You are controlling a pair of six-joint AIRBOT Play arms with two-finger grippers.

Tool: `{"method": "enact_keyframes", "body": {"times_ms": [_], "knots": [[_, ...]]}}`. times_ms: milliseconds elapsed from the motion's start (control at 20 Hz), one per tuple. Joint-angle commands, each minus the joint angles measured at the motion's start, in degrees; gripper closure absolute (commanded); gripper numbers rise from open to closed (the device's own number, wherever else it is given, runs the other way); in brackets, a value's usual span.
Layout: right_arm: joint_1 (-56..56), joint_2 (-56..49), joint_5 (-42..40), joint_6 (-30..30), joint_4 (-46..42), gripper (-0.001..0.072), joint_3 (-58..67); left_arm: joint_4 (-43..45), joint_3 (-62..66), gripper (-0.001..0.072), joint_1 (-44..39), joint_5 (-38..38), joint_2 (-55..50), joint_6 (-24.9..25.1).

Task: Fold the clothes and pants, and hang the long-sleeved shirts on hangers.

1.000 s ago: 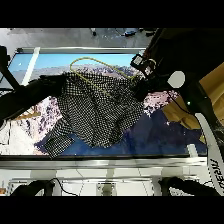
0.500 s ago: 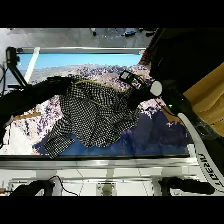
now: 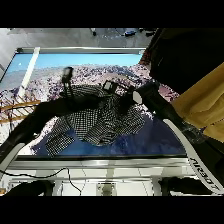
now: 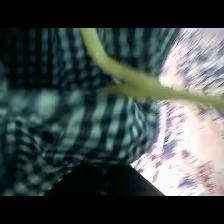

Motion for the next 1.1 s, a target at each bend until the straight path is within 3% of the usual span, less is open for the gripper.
{"method": "enact_keyframes", "body": {"times_ms": [0, 200, 250, 350, 400, 550, 650, 800, 1050], "knots": [[1.4, 1.9, -1.0, 2.4, -0.2, 0.0672, 6.1, 3.5, 0.0, 0.0669, -3.9, 1.2, -2.3, -2.8], [1.4, 6.0, -0.9, 0.9, -0.5, 0.0671, 12.1, 3.3, 0.0, 0.0669, -3.2, 1.5, -2.0, -3.8], [1.4, 6.6, -0.9, -0.2, -0.5, 0.0671, 12.6, 3.3, 0.0, 0.0604, -3.2, 1.5, -1.4, -3.7], [1.4, 7.0, 0.7, -2.5, -1.2, 0.0671, 12.7, 3.3, 0.0, 0.0172, -3.2, 1.5, 1.3, -3.1], [1.4, 6.8, 2.1, -3.9, -2.1, 0.0672, 12.7, 3.3, 0.0, 0.0073, -3.1, 1.6, 3.5, -1.4], [-0.7, 6.8, 2.7, -7.7, -1.9, 0.0671, 12.7, 5.3, 0.0, 0.0073, -3.0, 2.1, 12.4, 8.9], [-2.5, 7.0, 3.3, -12.7, -1.3, 0.0671, 12.7, 13.0, 0.0, 0.0124, -3.0, 1.0, 19.4, 14.6], [-3.6, 8.7, 5.1, -21.1, 3.3, 0.0671, 12.7, 32.2, 0.0, 0.0136, -1.2, 0.7, 26.2, 14.7], [-3.5, 14.2, 5.5, -32.0, 17.7, 0.0672, 12.7, 34.6, -0.1, 0.0134, 6.0, 4.5, 23.9, 17.7]]}}
